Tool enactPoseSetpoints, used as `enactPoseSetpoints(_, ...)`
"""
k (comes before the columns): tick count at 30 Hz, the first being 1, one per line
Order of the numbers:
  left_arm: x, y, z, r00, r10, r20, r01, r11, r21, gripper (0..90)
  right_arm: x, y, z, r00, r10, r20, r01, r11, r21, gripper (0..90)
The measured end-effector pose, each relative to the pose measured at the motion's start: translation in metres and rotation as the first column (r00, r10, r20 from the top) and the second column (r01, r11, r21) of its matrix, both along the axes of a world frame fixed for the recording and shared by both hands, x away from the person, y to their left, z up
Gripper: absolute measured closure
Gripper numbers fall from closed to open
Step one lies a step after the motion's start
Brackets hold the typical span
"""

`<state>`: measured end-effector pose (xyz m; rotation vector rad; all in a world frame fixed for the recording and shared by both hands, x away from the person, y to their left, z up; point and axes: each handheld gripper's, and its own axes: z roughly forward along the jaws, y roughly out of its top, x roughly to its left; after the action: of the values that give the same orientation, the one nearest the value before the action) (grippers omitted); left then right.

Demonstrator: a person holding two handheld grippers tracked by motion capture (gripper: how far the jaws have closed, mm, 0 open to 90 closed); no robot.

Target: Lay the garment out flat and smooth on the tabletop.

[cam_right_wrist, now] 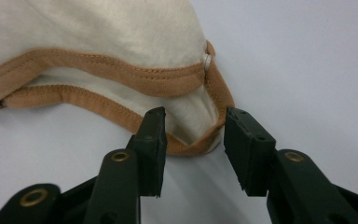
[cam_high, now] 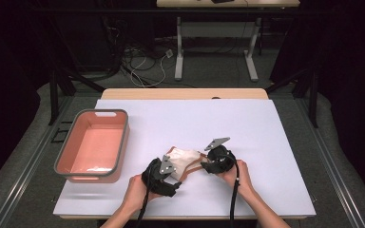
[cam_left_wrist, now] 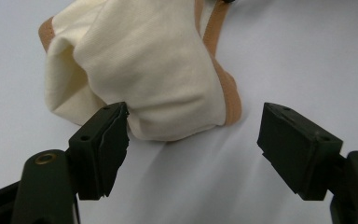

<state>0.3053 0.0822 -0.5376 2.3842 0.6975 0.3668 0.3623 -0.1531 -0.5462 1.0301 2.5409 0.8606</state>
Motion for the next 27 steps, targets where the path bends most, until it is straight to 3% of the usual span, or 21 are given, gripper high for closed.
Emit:
enactPoseSetpoints(4, 0.002, -0.002, -0.004, 0.9992, 0.034, 0.023, -0.034, 0.9994, -0.002, 30.9, 0.001, 0.002, -0.001, 1.0, 0.004, -0.002, -0.004, 1.0, 0.006, 62.2)
enactPoseSetpoints(8, 0.004, 0.001, -0.007, 0.9971, 0.066, 0.038, -0.065, 0.9974, -0.031, 41.4, 0.001, 0.003, 0.003, 0.9999, 0.003, -0.01, -0.003, 1.0, 0.027, 50.0)
enactPoseSetpoints(12, 0.006, 0.004, -0.013, 0.9966, 0.078, 0.026, -0.076, 0.9959, -0.048, 48.5, -0.001, 0.004, 0.007, 0.9998, 0.017, -0.014, -0.016, 0.998, 0.063, 40.7)
enactPoseSetpoints(19, 0.008, 0.002, -0.016, 0.9975, 0.062, 0.032, -0.061, 0.9969, -0.05, 55.7, -0.009, 0.01, 0.006, 0.9976, 0.066, -0.022, -0.065, 0.997, 0.041, 32.2)
enactPoseSetpoints(22, 0.009, 0.002, -0.018, 0.9978, 0.065, 0.007, -0.065, 0.9944, -0.083, 58.5, -0.011, 0.011, 0.006, 0.9953, 0.092, -0.03, -0.09, 0.995, 0.052, 31.1)
enactPoseSetpoints(25, 0.008, 0.0, -0.017, 0.9994, 0.031, -0.014, -0.032, 0.9937, -0.107, 57.6, -0.015, 0.014, 0.009, 0.9925, 0.12, -0.025, -0.118, 0.991, 0.067, 31.5)
enactPoseSetpoints(27, 0.007, 0.001, -0.015, 0.9997, 0.023, -0.011, -0.024, 0.9951, -0.096, 55.1, -0.017, 0.016, 0.011, 0.9921, 0.122, -0.028, -0.12, 0.99, 0.072, 32.3)
